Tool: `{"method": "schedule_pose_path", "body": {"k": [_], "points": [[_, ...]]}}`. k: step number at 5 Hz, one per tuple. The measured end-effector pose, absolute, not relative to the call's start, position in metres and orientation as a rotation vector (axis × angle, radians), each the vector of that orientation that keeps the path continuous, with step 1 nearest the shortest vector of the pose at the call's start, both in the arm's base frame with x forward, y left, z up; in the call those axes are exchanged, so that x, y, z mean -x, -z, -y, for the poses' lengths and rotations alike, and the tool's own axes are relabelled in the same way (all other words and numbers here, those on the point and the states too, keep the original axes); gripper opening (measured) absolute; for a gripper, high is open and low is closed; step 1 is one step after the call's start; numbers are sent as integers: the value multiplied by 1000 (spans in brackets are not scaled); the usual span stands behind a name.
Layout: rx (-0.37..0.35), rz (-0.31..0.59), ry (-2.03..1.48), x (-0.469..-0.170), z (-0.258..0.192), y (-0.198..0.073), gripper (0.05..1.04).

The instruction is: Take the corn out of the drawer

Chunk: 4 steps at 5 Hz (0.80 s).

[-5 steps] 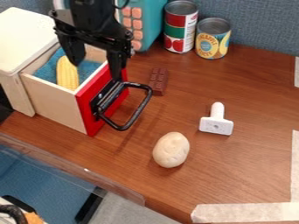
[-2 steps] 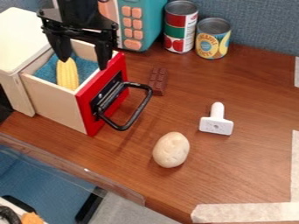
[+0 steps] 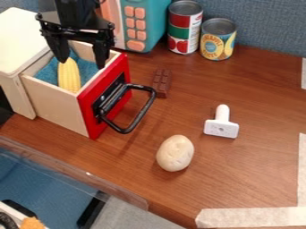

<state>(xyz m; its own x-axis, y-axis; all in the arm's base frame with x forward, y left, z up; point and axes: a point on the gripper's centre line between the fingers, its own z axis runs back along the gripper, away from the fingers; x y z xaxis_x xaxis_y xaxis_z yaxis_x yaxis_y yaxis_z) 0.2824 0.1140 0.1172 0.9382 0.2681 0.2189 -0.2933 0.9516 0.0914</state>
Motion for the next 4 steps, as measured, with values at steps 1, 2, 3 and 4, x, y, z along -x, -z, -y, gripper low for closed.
{"method": "schedule_pose_path", "body": {"k": [1, 2, 3, 4], "points": [[-140, 213, -315, -287, -126, -118, 1001], [-146, 216, -340, -292, -138, -118, 1001], [-155, 197, -356, -291, -146, -111, 1001], [-168, 185, -362, -292, -149, -104, 1001]]}}
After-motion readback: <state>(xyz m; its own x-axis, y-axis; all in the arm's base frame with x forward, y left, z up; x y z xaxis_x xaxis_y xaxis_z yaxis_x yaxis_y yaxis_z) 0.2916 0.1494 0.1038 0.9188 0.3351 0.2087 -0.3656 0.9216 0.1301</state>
